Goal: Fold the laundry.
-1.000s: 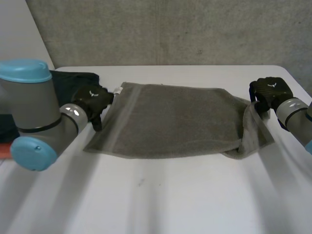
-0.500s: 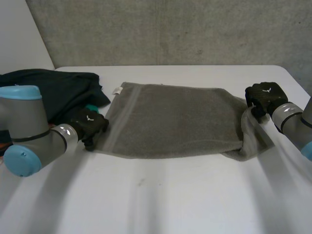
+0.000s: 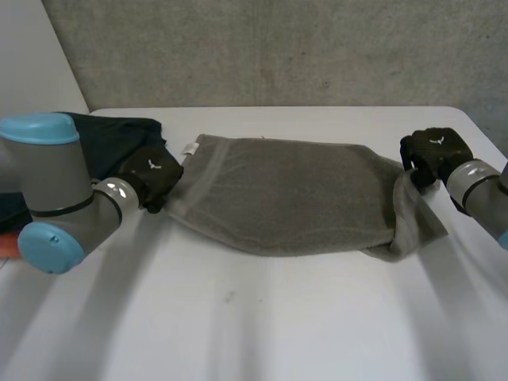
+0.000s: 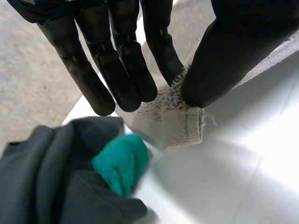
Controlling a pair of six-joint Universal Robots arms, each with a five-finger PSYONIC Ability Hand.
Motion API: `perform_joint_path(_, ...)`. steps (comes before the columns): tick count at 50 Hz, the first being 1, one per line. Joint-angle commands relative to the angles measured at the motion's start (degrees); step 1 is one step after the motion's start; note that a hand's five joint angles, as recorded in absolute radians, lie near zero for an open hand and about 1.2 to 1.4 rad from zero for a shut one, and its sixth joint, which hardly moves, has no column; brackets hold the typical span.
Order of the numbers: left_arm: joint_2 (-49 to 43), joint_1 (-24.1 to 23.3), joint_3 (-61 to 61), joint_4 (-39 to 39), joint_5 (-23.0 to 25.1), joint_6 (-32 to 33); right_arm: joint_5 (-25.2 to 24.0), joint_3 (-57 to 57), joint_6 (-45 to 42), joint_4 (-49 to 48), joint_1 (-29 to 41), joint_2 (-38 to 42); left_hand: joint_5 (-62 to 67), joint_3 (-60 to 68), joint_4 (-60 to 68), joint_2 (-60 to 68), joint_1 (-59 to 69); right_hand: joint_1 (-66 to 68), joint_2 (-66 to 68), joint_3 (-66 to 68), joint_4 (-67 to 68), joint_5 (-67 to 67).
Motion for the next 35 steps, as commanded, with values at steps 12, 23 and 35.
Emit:
perform_joint_path(12, 7.4, -0.7, -1.48, 0.29, -2.43, -3.9, 11.24, -34.31, -0.8, 12.97, 4.01, 21.28, 13.78, 11.91, 11.43, 11.7, 15.48, -54.84, -57.41, -57.97, -58.49, -56.51)
perform_joint_path(23, 9.25, -1.41, 2.74, -1.37, -4.97, -5.65, 6.86, -24.5, -10.8, 26.77, 1.03, 3.73, 13.78, 11.91, 11.43, 11.7, 15.48, -54.84, -57.41, -57.97, -58.49, -56.51)
perform_joint_path(35, 9.43, -1.49, 7.13, -5.86, -5.33, -9.52, 3.08, 4.07, -23.03, 29.59, -1.97, -16.33, 13.78, 11.91, 11.43, 11.7, 15.48, -30.32, -32.89, -33.45, -33.97, -31.99)
